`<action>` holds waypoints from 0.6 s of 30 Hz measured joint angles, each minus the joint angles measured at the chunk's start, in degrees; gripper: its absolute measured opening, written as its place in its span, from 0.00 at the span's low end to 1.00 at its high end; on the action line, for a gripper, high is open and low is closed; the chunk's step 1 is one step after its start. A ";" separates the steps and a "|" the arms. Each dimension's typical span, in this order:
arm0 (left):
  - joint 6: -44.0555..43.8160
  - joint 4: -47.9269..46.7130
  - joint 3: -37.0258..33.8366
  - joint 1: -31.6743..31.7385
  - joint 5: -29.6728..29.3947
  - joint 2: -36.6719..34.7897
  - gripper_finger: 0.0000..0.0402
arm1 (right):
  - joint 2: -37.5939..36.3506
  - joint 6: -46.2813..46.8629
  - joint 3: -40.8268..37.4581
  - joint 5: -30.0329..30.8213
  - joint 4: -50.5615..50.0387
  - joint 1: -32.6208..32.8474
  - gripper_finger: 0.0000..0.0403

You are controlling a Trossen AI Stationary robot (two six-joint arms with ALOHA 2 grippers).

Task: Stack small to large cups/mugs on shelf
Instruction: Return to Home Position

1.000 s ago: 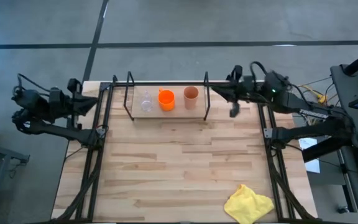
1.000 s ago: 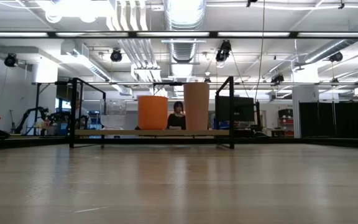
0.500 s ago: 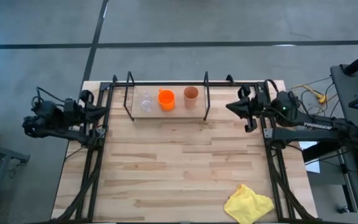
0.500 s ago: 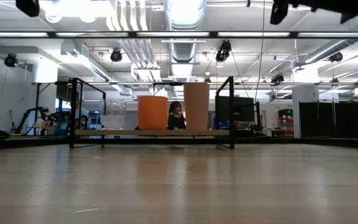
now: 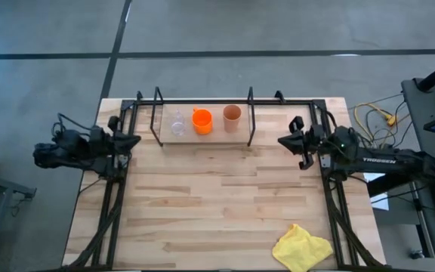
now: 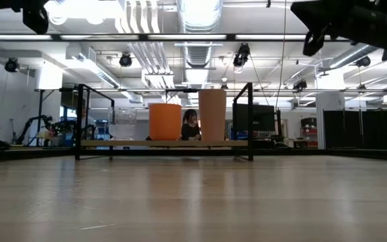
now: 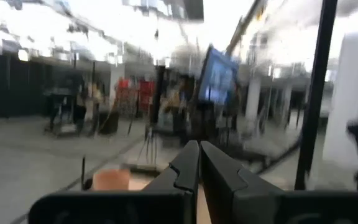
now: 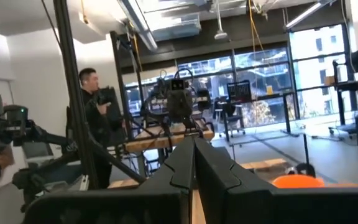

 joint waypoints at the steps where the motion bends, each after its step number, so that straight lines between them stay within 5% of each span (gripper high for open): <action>1: -0.25 2.67 -1.02 0.00 -0.03 -0.22 0.00 | -0.02 0.45 -1.18 0.01 1.31 0.00 0.02; 18: -0.43 12.59 -10.81 0.05 -0.22 -1.85 0.00 | -1.49 6.59 -11.27 2.32 8.87 0.00 0.02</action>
